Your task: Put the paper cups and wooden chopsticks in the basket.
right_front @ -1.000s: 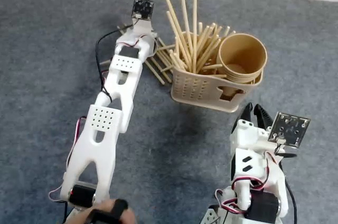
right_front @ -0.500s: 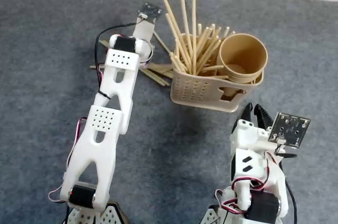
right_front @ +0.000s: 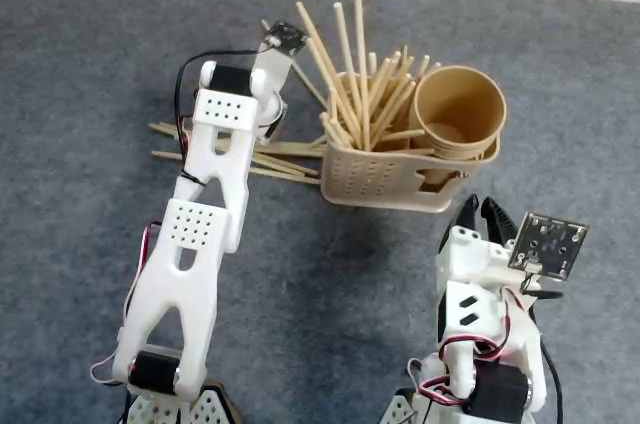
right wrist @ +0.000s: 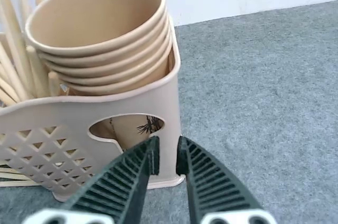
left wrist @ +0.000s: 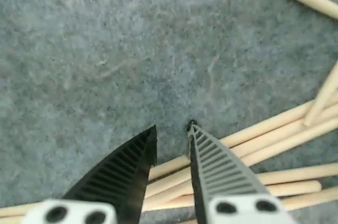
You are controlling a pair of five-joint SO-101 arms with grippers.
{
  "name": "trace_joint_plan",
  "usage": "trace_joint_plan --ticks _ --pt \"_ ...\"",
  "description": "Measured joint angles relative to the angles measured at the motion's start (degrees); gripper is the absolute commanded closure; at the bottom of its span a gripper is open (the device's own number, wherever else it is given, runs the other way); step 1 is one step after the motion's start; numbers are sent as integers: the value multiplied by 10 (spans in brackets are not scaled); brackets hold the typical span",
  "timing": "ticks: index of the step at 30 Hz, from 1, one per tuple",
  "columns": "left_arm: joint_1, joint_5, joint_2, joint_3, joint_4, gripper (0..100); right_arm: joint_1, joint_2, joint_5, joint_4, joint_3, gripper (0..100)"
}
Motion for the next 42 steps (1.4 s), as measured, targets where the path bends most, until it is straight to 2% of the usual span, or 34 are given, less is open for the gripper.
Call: trace_joint_plan --ticks 8,17,23,26,31,37,42 --pt "-5 0 -6 4 5 892 0 0 0 0 0 930" --pt "-12 1 -176 261 10 892 0 0 0 0 0 930" --pt "-15 1 -294 296 9 891 -11 0 0 0 0 930" --pt "-15 13 -303 297 -36 891 -11 0 0 0 0 930" --pt "-15 82 -295 297 -159 891 -13 0 0 0 0 930" --pt "-15 144 -233 297 -349 892 -13 0 0 0 0 930" --pt "-15 160 -165 298 -512 892 -13 0 0 0 2 930"
